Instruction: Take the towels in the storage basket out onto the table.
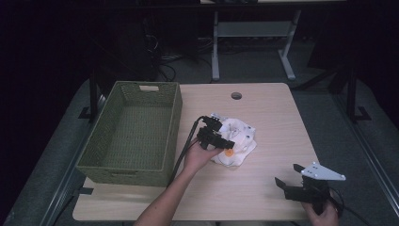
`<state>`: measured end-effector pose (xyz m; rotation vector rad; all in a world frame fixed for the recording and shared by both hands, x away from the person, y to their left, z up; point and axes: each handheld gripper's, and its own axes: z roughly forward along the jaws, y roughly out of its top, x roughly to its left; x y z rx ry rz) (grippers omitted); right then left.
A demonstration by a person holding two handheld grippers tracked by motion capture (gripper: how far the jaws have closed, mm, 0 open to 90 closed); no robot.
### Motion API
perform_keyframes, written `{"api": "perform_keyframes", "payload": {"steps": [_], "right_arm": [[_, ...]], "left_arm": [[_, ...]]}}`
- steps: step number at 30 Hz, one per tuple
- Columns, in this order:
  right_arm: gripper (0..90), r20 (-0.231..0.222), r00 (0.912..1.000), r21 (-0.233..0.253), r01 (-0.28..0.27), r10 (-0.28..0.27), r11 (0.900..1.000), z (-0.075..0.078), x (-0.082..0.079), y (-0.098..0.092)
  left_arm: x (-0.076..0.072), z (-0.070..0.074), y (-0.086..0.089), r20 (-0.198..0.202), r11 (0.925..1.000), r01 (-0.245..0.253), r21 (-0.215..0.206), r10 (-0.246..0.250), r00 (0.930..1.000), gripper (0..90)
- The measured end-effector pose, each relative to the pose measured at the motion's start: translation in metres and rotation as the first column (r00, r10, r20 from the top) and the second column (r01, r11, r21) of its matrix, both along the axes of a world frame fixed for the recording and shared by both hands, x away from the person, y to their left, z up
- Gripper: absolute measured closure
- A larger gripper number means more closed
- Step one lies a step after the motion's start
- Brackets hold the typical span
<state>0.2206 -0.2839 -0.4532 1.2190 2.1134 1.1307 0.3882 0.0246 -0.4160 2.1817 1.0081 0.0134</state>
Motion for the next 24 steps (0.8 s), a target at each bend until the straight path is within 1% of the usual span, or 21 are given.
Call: {"api": "perform_keyframes", "payload": {"steps": [4,6,9,10,11,13,15,17,19,20,21,22,24], "right_arm": [[13.9,-0.001,1.0000,-0.001,-0.001,0.001,1.000,0.000,0.000,0.000],[13.9,-0.001,1.0000,0.001,-0.001,0.001,1.000,0.000,0.000,0.000],[13.9,-0.004,1.0000,-0.001,-0.001,0.001,1.000,0.000,0.000,0.000],[13.9,-0.005,1.0000,-0.005,0.000,0.000,1.000,0.000,0.000,0.001],[13.9,-0.005,1.0000,-0.006,0.001,-0.001,1.000,0.000,0.000,0.001],[13.9,-0.007,1.0000,-0.007,0.002,-0.002,1.000,-0.001,0.000,0.001],[13.9,-0.005,1.0000,-0.008,0.002,-0.002,1.000,-0.001,0.000,0.001],[13.9,-0.006,1.0000,-0.001,0.002,-0.002,1.000,-0.001,0.000,0.001],[13.9,-0.007,1.0000,0.000,0.005,-0.005,1.000,-0.001,0.000,0.001],[13.9,-0.008,1.0000,-0.001,0.005,-0.005,1.000,-0.001,0.000,0.001],[13.9,-0.009,0.9999,-0.003,0.005,-0.005,1.000,-0.001,0.000,0.001],[13.9,-0.009,0.9999,-0.004,0.005,-0.005,1.000,-0.001,0.000,0.001],[13.9,-0.009,0.9999,-0.007,0.006,-0.006,1.000,-0.002,0.000,0.001]], "left_arm": [[-0.004,0.003,0.003,0.024,0.9999,0.005,0.016,-0.005,0.9997,32.3],[-0.006,0.004,0.004,0.023,0.9999,0.004,0.016,-0.004,0.9997,31.6],[-0.011,0.006,0.004,0.059,0.9996,-0.005,0.029,0.003,0.9982,30.0],[-0.011,0.006,0.004,0.063,0.9997,-0.005,0.023,0.003,0.9980,29.4],[-0.012,0.006,0.004,0.061,0.9999,-0.003,0.017,0.002,0.9981,29.4],[-0.013,0.006,0.005,0.059,0.9998,-0.001,0.018,0.000,0.9983,29.0],[-0.015,0.006,0.006,0.061,1.0000,-0.003,0.007,0.002,0.9981,28.3],[-0.017,0.007,0.007,0.066,1.0000,0.000,0.007,0.000,0.9978,28.2],[-0.018,0.007,0.009,0.058,0.9999,0.005,-0.010,-0.004,0.9983,28.1],[-0.019,0.008,0.009,0.058,1.0000,0.003,-0.009,-0.003,0.9983,27.9],[-0.020,0.008,0.010,0.061,1.0000,0.005,-0.007,-0.005,0.9982,27.6],[-0.021,0.008,0.010,0.060,0.9998,0.007,-0.018,-0.006,0.9982,27.3],[-0.024,0.009,0.010,0.059,0.9995,0.020,-0.024,-0.018,0.9981,27.4]]}}
